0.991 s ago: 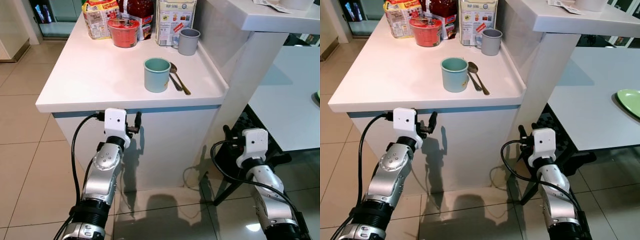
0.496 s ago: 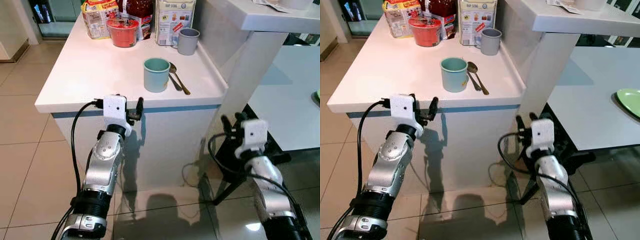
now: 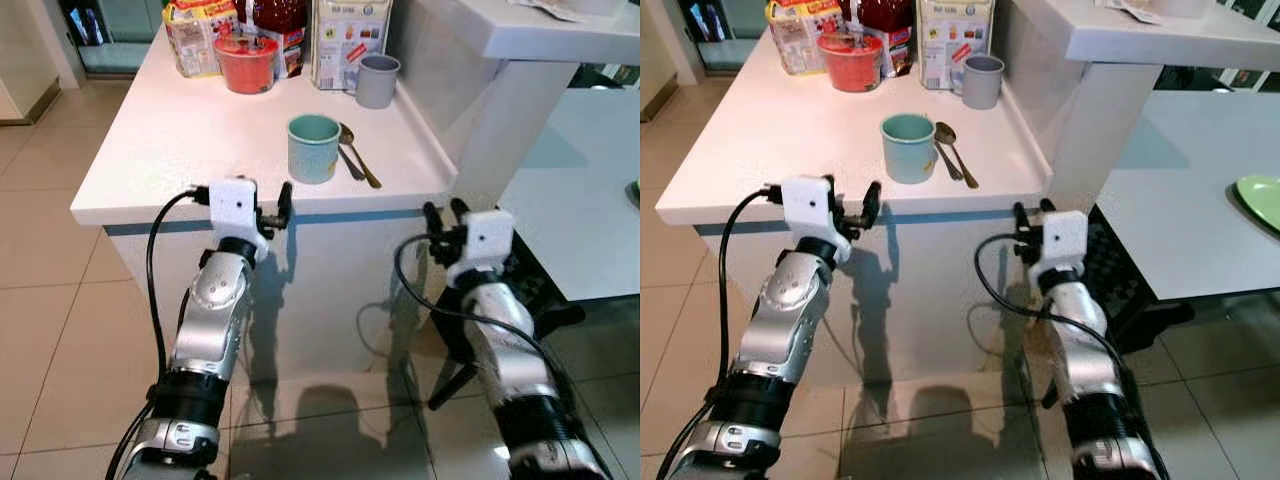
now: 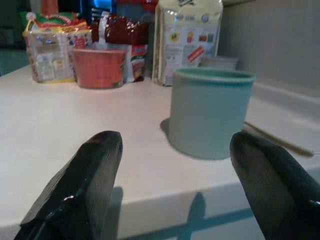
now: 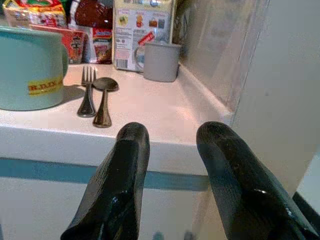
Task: Setting the table
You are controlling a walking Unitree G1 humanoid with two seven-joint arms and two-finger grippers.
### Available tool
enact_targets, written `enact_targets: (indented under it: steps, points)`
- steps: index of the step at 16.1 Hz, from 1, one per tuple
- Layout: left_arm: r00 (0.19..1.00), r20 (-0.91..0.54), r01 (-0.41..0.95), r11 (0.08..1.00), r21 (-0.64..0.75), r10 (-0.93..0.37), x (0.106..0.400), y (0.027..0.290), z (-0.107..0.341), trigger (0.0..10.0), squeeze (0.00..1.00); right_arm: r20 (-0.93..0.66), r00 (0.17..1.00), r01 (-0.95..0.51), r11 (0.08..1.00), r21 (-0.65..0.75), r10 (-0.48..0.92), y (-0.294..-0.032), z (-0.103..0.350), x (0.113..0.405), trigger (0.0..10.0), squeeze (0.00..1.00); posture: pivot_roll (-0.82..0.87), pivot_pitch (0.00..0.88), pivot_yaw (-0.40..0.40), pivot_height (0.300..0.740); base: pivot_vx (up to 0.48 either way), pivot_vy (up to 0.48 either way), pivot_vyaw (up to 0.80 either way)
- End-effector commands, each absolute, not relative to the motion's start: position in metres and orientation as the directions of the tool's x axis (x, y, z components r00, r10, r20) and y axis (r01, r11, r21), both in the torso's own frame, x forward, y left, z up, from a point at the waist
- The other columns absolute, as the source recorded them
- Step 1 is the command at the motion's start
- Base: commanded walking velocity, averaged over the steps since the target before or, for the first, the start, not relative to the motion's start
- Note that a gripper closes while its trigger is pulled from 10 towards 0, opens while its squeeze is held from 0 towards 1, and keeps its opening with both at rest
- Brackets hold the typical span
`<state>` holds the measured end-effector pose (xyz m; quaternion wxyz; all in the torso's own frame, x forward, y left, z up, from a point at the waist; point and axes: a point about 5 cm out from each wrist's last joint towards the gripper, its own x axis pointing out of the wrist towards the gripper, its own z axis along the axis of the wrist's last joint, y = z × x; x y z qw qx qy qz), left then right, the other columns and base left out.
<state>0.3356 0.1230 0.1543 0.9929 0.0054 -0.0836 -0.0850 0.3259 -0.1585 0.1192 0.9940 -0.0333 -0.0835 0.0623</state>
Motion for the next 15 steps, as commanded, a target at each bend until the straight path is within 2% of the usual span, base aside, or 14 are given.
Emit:
enact_targets:
  steps: [1,6,15]
  points:
    - [0.962,0.190,0.192,0.981,0.025,-0.193,0.338,0.116,0.165,10.0,0.00,0.176,0.978,-0.100,0.992,-0.074,0.111,-0.159,0.123,0.333,10.0,0.00,0.00,0.000,-0.022,0.740,0.000,0.000,0.00]
    - [0.965,0.171,0.194,0.980,0.054,-0.200,0.336,0.116,0.160,10.0,0.00,0.186,0.976,-0.095,0.992,-0.080,0.108,-0.158,0.129,0.346,10.0,0.00,0.01,0.000,-0.026,0.740,0.000,0.000,0.00]
    - [0.973,0.114,0.194,0.978,0.079,-0.203,0.336,0.115,0.150,10.0,0.00,0.191,0.973,-0.113,0.990,-0.080,0.127,-0.155,0.123,0.343,10.0,0.00,-0.01,0.000,-0.019,0.740,0.000,0.000,0.00]
